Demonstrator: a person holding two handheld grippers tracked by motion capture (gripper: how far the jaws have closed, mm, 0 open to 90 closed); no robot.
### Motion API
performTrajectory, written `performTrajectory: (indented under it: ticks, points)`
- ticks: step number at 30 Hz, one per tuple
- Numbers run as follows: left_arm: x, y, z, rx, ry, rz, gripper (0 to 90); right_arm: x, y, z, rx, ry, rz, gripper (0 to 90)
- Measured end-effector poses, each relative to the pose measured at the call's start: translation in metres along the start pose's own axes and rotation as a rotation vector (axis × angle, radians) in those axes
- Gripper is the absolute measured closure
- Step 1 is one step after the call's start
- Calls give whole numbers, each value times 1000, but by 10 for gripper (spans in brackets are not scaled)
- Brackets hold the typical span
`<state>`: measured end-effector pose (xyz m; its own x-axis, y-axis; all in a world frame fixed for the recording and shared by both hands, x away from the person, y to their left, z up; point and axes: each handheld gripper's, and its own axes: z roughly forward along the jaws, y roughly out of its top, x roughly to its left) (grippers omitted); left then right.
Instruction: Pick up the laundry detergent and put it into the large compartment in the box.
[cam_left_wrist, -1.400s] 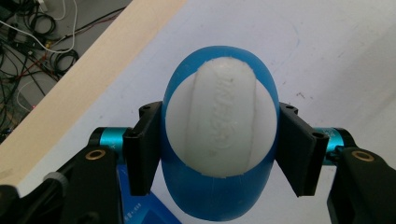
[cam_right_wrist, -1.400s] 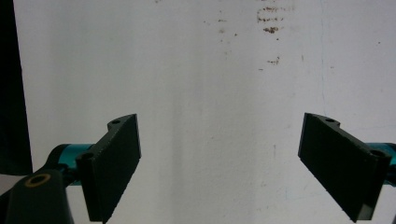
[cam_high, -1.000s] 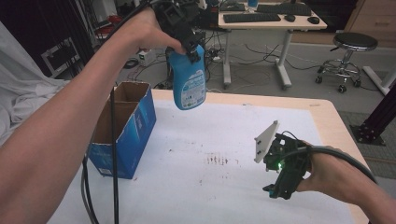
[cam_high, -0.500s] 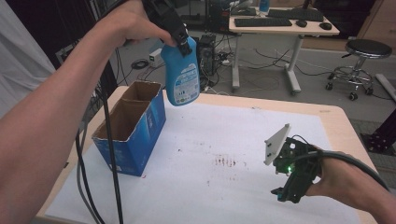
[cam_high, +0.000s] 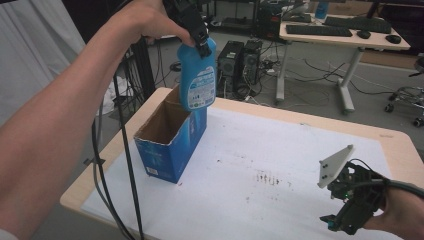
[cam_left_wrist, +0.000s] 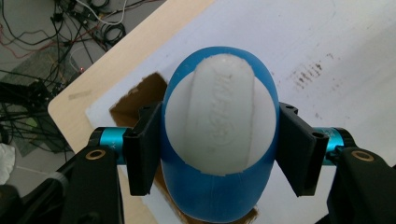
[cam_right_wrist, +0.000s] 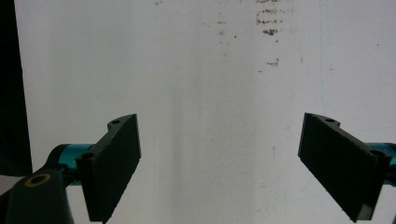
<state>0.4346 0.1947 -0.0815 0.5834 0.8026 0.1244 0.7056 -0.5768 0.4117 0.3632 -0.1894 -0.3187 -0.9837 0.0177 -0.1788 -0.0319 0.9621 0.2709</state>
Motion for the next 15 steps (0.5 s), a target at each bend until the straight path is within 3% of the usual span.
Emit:
performTrajectory:
  ticks: [15]
  points:
    - [22,-45,-12,18,18,-50,383,1,6,5,10,4,-7,122]
